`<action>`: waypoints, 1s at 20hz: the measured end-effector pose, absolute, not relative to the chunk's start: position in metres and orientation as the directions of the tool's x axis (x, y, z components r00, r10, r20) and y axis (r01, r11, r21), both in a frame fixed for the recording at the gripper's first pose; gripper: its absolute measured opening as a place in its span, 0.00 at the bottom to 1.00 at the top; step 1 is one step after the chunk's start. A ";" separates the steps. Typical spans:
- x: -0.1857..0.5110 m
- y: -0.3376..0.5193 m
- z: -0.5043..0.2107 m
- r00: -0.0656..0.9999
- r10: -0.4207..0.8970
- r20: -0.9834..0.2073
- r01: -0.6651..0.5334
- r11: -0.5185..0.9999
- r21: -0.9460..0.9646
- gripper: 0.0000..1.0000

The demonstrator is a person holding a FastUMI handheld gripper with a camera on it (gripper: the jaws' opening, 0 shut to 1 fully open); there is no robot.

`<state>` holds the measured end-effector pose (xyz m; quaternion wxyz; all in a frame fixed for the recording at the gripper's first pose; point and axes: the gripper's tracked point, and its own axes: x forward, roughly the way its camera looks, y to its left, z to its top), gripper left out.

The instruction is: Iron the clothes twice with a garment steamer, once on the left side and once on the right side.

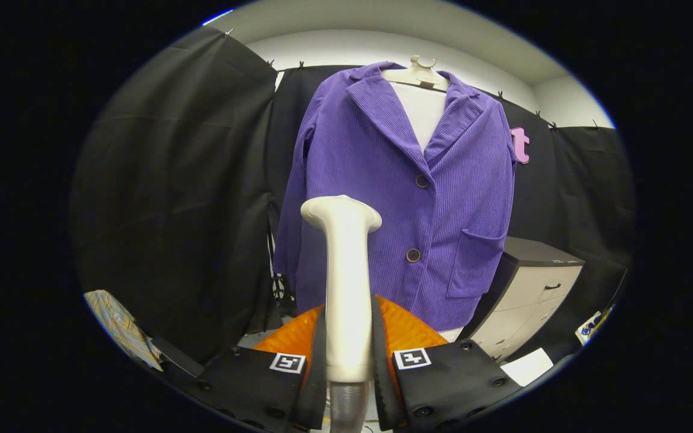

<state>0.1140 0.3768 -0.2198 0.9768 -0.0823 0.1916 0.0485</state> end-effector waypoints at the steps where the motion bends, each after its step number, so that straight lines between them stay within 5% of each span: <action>1: 0.111 0.376 -0.224 0.917 0.064 -0.393 -0.128 0.982 -0.140 0.40; 20: 0.067 0.369 -0.264 0.863 0.103 -0.494 -0.178 0.978 -0.107 0.41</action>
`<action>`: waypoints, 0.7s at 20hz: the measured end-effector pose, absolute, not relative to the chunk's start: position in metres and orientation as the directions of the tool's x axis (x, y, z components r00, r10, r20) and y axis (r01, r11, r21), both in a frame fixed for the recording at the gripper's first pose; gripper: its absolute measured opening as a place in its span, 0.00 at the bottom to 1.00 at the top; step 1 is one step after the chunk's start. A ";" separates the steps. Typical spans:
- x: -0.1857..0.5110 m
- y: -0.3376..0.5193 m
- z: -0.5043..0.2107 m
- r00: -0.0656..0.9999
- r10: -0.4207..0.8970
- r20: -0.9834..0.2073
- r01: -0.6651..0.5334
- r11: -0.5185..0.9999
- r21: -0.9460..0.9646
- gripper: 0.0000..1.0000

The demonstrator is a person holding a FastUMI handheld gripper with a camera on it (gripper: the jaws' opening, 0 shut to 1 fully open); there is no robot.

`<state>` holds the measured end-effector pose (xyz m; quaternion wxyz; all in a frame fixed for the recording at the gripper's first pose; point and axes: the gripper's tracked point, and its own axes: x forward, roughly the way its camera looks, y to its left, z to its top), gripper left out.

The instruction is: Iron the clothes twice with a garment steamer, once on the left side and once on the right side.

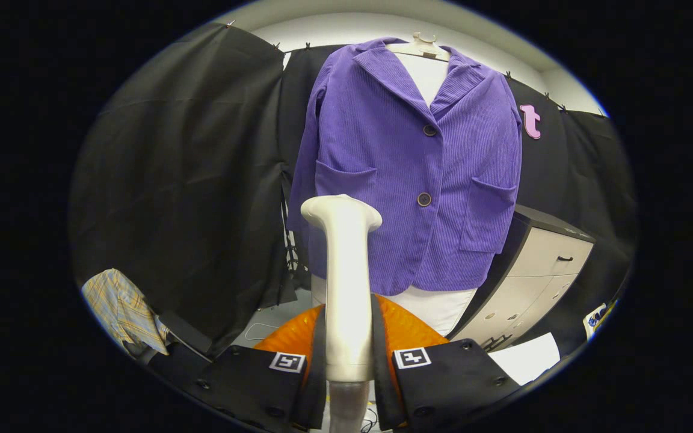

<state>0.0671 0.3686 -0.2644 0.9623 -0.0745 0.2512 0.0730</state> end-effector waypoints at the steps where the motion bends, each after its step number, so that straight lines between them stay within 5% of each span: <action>1: 0.067 0.367 -0.260 0.866 0.102 -0.489 -0.176 0.979 -0.107 0.40; 14: 0.059 0.314 -0.135 0.966 0.069 -0.248 -0.096 0.990 -0.101 0.40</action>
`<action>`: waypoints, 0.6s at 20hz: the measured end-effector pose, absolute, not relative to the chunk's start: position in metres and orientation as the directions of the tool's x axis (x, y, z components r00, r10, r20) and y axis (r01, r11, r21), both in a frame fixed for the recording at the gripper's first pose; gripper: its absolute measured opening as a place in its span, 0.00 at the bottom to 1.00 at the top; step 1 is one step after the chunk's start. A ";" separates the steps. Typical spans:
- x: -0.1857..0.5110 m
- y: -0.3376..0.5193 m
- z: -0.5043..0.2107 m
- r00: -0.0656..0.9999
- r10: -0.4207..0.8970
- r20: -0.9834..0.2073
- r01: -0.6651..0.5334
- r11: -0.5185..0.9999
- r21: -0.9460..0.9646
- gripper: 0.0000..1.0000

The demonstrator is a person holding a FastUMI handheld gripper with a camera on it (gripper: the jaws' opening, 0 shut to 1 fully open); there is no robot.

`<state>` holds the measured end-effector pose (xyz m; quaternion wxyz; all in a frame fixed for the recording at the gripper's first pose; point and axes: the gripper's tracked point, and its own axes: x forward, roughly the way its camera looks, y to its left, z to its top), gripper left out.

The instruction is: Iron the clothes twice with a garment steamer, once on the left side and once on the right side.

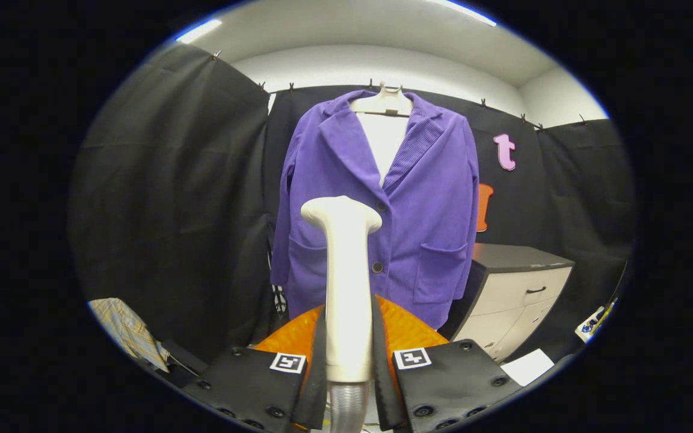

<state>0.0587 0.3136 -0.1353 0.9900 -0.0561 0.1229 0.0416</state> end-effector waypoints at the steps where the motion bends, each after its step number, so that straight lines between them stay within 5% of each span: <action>1: 0.057 0.305 -0.125 0.972 0.061 -0.229 -0.085 0.992 -0.096 0.40; 12: 0.017 0.204 -0.044 0.997 -0.011 -0.075 0.006 0.997 -0.072 0.40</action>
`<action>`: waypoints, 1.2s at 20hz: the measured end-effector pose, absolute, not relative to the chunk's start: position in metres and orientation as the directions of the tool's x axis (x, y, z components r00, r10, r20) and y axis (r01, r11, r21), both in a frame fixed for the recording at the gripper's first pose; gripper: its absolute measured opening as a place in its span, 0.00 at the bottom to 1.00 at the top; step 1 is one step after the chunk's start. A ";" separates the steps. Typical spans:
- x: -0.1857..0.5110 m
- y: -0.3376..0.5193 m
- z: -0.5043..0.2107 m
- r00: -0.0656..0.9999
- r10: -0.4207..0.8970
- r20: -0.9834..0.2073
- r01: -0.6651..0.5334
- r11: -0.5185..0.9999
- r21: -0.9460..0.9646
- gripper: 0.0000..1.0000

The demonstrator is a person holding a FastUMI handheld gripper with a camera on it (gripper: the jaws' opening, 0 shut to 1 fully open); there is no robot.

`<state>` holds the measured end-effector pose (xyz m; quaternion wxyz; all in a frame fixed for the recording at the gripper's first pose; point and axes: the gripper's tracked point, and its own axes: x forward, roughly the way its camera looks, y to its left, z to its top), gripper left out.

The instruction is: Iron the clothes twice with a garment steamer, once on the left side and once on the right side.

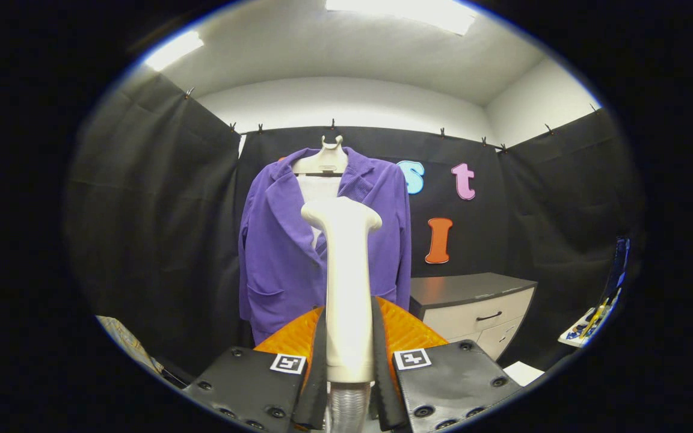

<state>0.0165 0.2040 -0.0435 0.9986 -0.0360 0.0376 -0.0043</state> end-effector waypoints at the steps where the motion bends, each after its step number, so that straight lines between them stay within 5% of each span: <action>1: 0.012 0.195 -0.040 0.997 -0.016 -0.070 0.011 0.997 -0.071 0.40; 24: -0.038 0.117 -0.007 1.000 0.008 0.002 -0.008 0.999 -0.051 0.40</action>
